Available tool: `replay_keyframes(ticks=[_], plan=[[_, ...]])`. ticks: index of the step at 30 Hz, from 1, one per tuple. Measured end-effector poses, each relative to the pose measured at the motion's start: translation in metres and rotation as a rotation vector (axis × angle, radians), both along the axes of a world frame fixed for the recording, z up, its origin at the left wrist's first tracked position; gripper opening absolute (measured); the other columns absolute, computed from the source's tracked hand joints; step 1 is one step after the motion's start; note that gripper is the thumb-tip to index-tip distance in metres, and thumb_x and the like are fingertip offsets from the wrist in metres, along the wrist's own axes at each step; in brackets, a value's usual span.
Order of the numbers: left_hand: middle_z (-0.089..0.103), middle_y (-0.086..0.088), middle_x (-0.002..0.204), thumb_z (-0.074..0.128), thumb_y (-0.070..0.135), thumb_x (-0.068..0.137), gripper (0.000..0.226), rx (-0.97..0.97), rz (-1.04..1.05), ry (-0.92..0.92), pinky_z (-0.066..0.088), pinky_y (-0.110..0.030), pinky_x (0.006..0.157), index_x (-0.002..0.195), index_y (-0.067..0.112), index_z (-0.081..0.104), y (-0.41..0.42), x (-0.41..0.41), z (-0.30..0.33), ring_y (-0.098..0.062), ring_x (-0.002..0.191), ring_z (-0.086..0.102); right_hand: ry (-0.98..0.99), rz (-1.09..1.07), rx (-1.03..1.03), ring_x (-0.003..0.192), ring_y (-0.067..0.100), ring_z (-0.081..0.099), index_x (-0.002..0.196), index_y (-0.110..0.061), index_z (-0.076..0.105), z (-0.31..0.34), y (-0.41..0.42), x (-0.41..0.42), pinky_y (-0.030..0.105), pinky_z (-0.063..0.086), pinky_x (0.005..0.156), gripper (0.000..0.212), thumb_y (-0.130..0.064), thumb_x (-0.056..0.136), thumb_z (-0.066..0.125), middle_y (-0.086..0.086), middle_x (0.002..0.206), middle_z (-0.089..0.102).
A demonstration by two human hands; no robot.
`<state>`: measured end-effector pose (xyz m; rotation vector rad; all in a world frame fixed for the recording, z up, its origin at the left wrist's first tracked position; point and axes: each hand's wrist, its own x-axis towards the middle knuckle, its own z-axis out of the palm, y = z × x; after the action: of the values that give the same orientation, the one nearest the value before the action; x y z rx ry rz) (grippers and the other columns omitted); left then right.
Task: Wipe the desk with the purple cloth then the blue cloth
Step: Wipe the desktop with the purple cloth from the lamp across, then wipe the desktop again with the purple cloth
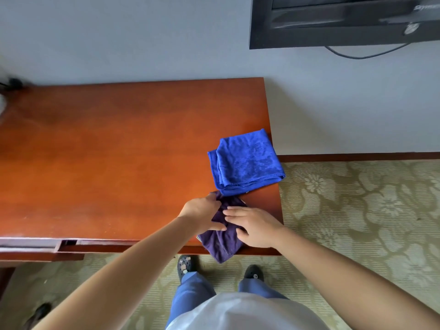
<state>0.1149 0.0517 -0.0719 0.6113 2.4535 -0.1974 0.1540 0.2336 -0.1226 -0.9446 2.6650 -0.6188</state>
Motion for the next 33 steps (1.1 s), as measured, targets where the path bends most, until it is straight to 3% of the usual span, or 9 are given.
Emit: replay_keyframes(ticks=[2, 4, 6, 9, 14, 18, 26, 33], plan=[[0.037, -0.001, 0.144, 0.053, 0.058, 0.089, 0.066, 0.033, 0.026, 0.006, 0.048, -0.036, 0.081, 0.139, 0.016, 0.044, 0.002, -0.002, 0.002, -0.026, 0.111, 0.056, 0.145, -0.065, -0.086, 0.105, 0.018, 0.064, 0.095, -0.010, 0.075, 0.001, 0.000, -0.002, 0.033, 0.055, 0.084, 0.034, -0.019, 0.084, 0.044, 0.003, 0.115, 0.068], [0.036, 0.000, 0.146, 0.048, 0.052, 0.094, 0.059, 0.065, 0.068, 0.011, 0.046, -0.035, 0.084, 0.141, 0.018, 0.043, 0.003, -0.003, 0.002, -0.026, 0.114, 0.055, 0.229, -0.198, -0.128, 0.092, 0.023, 0.065, 0.091, -0.009, 0.073, 0.005, 0.003, -0.010, 0.031, 0.055, 0.073, 0.030, -0.017, 0.083, 0.046, 0.004, 0.105, 0.068], [0.037, 0.001, 0.144, 0.045, 0.048, 0.097, 0.051, 0.093, 0.099, 0.012, 0.047, -0.036, 0.087, 0.140, 0.020, 0.045, 0.003, -0.004, 0.000, -0.027, 0.114, 0.056, 0.246, -0.336, -0.078, 0.097, 0.028, 0.062, 0.106, -0.007, 0.069, 0.011, 0.006, -0.022, 0.035, 0.052, 0.077, 0.027, -0.011, 0.086, 0.050, 0.006, 0.114, 0.064], [0.043, 0.000, 0.138, 0.044, 0.040, 0.100, 0.042, 0.116, 0.108, 0.017, 0.047, -0.034, 0.082, 0.138, 0.022, 0.046, 0.000, -0.010, -0.004, -0.028, 0.109, 0.058, 0.114, -0.392, 0.138, 0.120, 0.028, 0.048, 0.137, -0.011, 0.050, 0.015, 0.010, -0.043, 0.038, 0.042, 0.096, 0.038, -0.016, 0.099, 0.042, 0.003, 0.144, 0.044], [0.049, -0.001, 0.128, 0.047, 0.033, 0.099, 0.041, 0.167, 0.144, 0.007, 0.045, -0.034, 0.079, 0.138, 0.023, 0.041, -0.002, -0.017, -0.008, -0.027, 0.107, 0.057, 0.050, -0.352, 0.296, 0.135, 0.024, 0.032, 0.149, -0.016, 0.031, 0.010, -0.002, -0.049, 0.033, 0.035, 0.105, 0.047, -0.026, 0.103, 0.034, 0.003, 0.158, 0.021], [0.046, 0.000, 0.131, 0.047, 0.033, 0.099, 0.043, 0.174, 0.130, -0.013, 0.045, -0.034, 0.081, 0.141, 0.025, 0.039, -0.003, -0.019, -0.010, -0.027, 0.108, 0.057, -0.035, -0.357, 0.326, 0.146, 0.020, 0.012, 0.154, -0.017, 0.014, 0.007, -0.012, -0.056, 0.029, 0.028, 0.111, 0.055, -0.023, 0.103, 0.035, 0.000, 0.162, -0.001], [0.044, -0.001, 0.131, 0.047, 0.033, 0.100, 0.044, 0.178, 0.130, -0.046, 0.044, -0.035, 0.078, 0.142, 0.025, 0.039, -0.006, -0.022, -0.011, -0.029, 0.106, 0.057, 0.015, -0.417, 0.285, 0.139, 0.020, 0.030, 0.149, -0.015, 0.029, 0.020, -0.022, -0.096, 0.034, 0.015, 0.115, 0.047, -0.023, 0.102, 0.032, 0.005, 0.161, 0.013], [0.043, -0.002, 0.131, 0.047, 0.035, 0.100, 0.044, 0.160, 0.099, -0.065, 0.045, -0.036, 0.081, 0.142, 0.027, 0.040, -0.005, -0.026, -0.012, -0.027, 0.108, 0.056, -0.001, -0.414, 0.146, 0.146, 0.022, 0.017, 0.145, -0.015, 0.037, 0.004, -0.023, -0.060, 0.037, 0.009, 0.119, 0.044, -0.022, 0.102, 0.037, 0.005, 0.159, 0.019]])
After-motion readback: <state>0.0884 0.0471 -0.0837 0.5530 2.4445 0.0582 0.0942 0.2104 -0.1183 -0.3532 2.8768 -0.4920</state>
